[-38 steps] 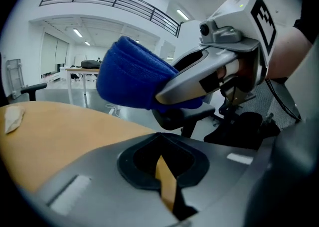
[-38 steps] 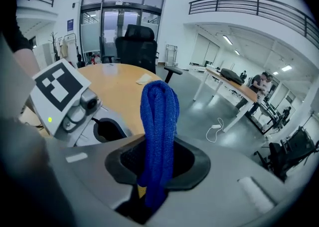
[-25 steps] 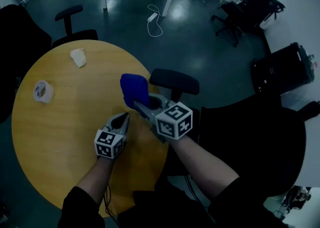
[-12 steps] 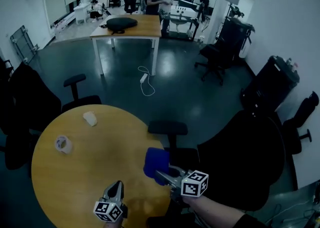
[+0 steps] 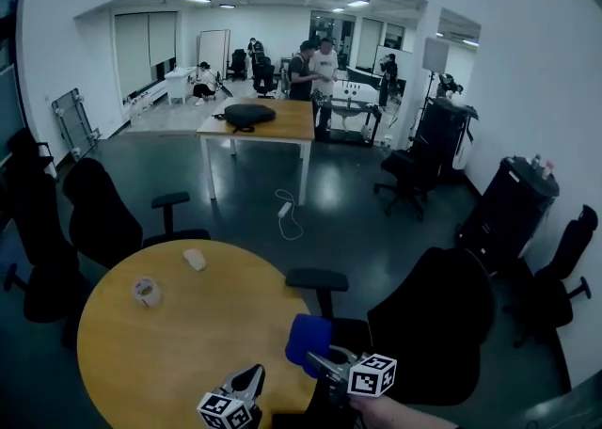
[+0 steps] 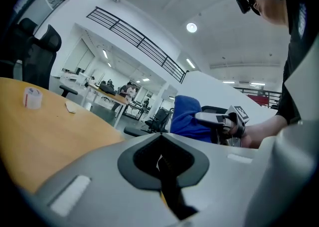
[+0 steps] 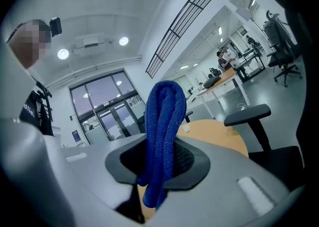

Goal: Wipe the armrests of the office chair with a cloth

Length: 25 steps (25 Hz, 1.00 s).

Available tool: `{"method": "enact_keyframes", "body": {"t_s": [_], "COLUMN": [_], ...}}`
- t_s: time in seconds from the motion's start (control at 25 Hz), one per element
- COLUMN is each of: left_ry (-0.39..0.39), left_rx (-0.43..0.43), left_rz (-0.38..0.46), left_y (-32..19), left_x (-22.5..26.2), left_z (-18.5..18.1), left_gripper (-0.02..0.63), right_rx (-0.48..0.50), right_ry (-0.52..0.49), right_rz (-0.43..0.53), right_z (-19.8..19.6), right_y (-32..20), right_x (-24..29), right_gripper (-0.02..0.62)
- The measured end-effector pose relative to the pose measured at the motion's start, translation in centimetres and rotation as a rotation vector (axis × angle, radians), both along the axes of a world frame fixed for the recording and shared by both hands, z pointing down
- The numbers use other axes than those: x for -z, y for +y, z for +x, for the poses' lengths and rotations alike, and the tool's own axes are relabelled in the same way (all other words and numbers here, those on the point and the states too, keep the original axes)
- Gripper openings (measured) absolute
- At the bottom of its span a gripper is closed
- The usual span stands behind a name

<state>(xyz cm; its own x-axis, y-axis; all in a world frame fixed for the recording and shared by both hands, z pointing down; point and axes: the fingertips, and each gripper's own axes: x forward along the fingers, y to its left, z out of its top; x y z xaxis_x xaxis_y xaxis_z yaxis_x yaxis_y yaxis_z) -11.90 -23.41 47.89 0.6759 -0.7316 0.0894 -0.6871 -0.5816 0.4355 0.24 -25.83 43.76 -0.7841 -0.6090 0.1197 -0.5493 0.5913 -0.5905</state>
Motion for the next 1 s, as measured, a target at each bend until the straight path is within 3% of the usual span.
{"method": "enact_keyframes", "body": {"t_s": [0.36, 0.72, 1.0], "left_ry": [-0.001, -0.007, -0.021], "left_rx": [0.065, 0.048, -0.016], "left_rz": [0.045, 0.037, 0.048], "left_y": [9.0, 18.4, 22.0], "left_x": [3.6, 6.9, 9.3], "left_z": [5.1, 12.5, 16.5], "left_gripper": [0.012, 0.012, 0.012], "right_rx": [0.014, 0.026, 0.004], "right_ry": [-0.06, -0.084, -0.09], "right_rz": [0.045, 0.046, 0.065], "right_z": [6.1, 12.0, 14.7], "right_y": [7.2, 15.6, 20.3], "right_x": [0.7, 0.5, 1.7], "right_gripper": [0.094, 0.094, 0.094]}}
